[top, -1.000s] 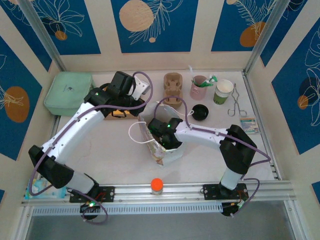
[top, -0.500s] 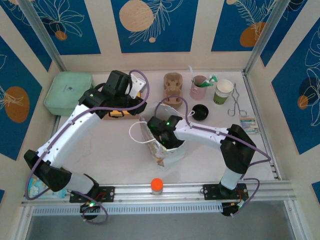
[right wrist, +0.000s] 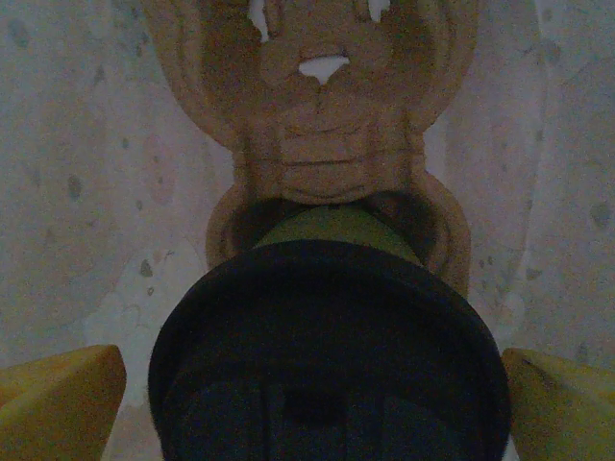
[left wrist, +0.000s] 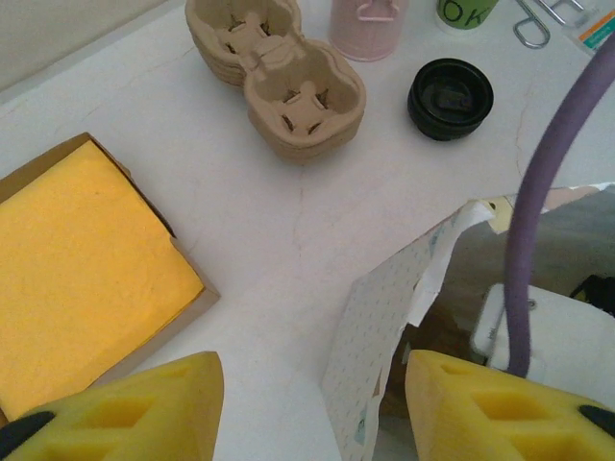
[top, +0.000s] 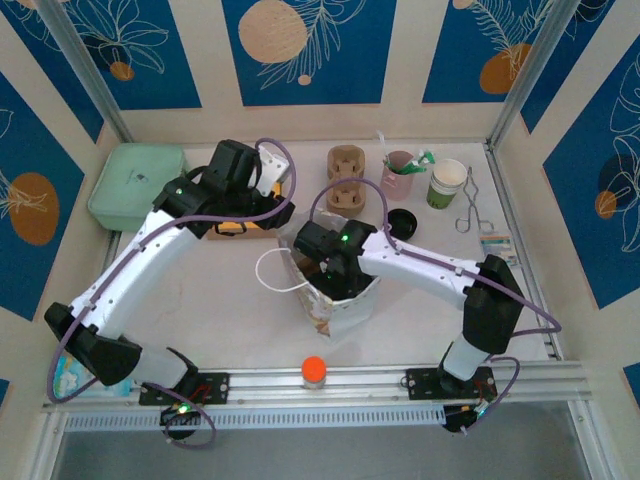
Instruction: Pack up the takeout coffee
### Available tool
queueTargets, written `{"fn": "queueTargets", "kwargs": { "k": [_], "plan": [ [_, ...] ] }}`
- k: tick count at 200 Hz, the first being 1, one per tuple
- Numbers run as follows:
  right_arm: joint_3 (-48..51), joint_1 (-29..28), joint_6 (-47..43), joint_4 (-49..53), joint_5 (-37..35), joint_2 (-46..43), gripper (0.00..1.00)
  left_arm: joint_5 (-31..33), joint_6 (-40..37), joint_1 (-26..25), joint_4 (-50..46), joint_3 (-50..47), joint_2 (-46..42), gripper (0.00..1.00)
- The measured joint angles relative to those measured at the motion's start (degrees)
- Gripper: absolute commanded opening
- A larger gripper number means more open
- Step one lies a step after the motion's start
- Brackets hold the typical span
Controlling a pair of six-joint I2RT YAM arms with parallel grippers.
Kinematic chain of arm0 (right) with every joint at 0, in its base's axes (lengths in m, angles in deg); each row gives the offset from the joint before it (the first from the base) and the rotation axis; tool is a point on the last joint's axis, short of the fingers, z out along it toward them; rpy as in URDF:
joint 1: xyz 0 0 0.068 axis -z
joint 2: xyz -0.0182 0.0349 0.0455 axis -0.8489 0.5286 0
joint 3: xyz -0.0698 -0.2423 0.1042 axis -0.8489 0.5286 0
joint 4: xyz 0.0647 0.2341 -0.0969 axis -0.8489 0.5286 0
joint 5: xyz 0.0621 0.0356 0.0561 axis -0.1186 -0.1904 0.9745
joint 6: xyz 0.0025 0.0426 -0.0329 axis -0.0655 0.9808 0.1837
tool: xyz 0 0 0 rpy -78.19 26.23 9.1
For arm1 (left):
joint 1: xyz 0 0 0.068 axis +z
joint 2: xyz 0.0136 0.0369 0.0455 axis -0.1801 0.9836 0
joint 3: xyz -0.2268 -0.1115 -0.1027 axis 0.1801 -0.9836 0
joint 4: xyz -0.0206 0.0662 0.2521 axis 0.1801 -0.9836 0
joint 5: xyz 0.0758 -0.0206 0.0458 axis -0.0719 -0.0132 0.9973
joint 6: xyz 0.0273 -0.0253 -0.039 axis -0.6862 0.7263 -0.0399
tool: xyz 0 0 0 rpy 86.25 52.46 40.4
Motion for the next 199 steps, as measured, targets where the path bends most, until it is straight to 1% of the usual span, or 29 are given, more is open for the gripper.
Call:
{"fn": "queueTargets", "kwargs": {
  "k": [108, 199],
  "plan": [
    [-8.68, -1.9, -0.04, 6.78, -2.73, -2.51, 0.99, 0.13, 0.46, -0.09, -0.37, 1.29, -1.97, 0.65],
    [-16.06, -2.67, -0.44, 12.79, -4.33, -2.91, 0.99, 0.11, 0.61, -0.09, -0.37, 1.55, -3.15, 0.7]
  ]
}}
